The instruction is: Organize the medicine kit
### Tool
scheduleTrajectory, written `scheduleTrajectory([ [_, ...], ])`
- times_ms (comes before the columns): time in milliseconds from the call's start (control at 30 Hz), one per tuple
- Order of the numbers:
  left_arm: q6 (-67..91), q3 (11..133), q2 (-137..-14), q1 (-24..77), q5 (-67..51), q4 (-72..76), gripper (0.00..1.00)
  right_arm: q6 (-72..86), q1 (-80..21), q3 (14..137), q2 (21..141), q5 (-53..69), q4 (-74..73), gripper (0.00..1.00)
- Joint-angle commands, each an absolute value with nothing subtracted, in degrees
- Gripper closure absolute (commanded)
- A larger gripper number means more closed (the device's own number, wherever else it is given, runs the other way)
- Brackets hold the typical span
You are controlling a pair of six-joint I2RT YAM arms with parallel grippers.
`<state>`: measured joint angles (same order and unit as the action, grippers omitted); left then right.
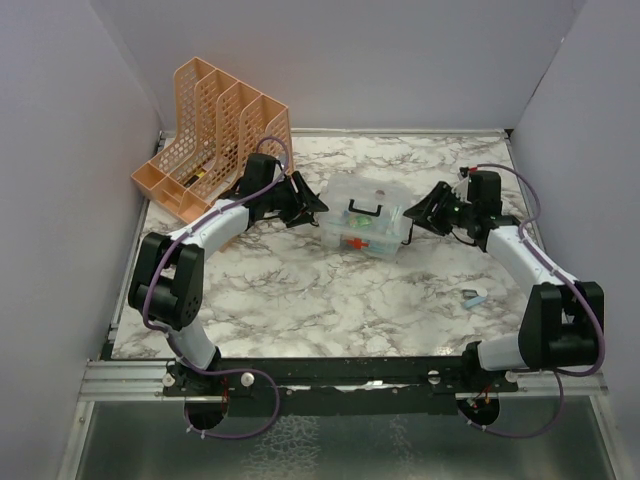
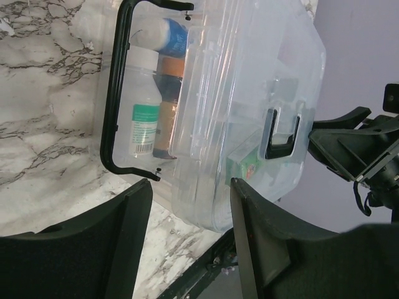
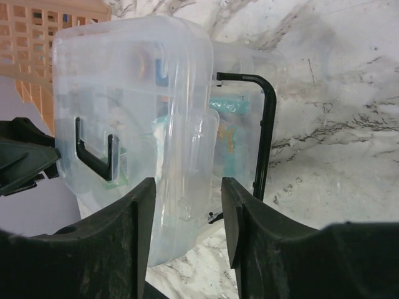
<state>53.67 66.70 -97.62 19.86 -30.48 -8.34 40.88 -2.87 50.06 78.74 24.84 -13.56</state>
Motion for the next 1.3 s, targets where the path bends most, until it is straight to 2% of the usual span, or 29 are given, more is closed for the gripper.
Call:
scheduleTrajectory([
  [0, 51.3, 67.0, -98.2, 19.9, -25.8, -12.2, 0.46, 36.4, -2.5, 51.8, 81.0, 29.2, -15.2, 0.58],
  [267, 51.1, 66.3, -98.1, 20.0, -28.5, -12.3, 0.45, 34.7, -2.5, 51.1, 80.9, 28.5, -18.0, 0.65],
  [367, 50.5, 65.9, -98.0, 20.0, -30.9, -12.4, 0.42, 33.4, -2.6, 51.7, 79.9, 28.5, -19.8, 0.63],
  [567, 48.0, 65.1, -97.5, 20.1, -32.0, -13.9, 0.35, 30.6, -2.6, 53.7, 78.2, 29.0, -23.3, 0.53],
  [733, 46.7, 66.9, -98.0, 20.0, -30.6, -15.3, 0.35, 30.7, -2.6, 54.4, 79.9, 25.5, -25.4, 0.54],
  [867, 45.6, 70.3, -98.2, 20.1, -30.6, -15.6, 0.31, 32.0, -2.6, 55.6, 81.0, 21.3, -27.3, 0.55],
  [1000, 43.5, 74.5, -99.2, 20.1, -31.2, -17.2, 0.26, 32.7, -2.6, 57.6, 80.7, 23.2, -27.1, 0.54],
  [1167, 39.9, 78.9, -100.0, 20.1, -29.2, -20.3, 0.22, 34.3, -2.6, 59.5, 78.5, 25.6, -24.7, 0.42],
  [1267, 37.7, 80.6, -101.2, 20.1, -28.4, -22.1, 0.21, 35.4, -2.6, 60.0, 78.5, 26.1, -23.7, 0.29],
])
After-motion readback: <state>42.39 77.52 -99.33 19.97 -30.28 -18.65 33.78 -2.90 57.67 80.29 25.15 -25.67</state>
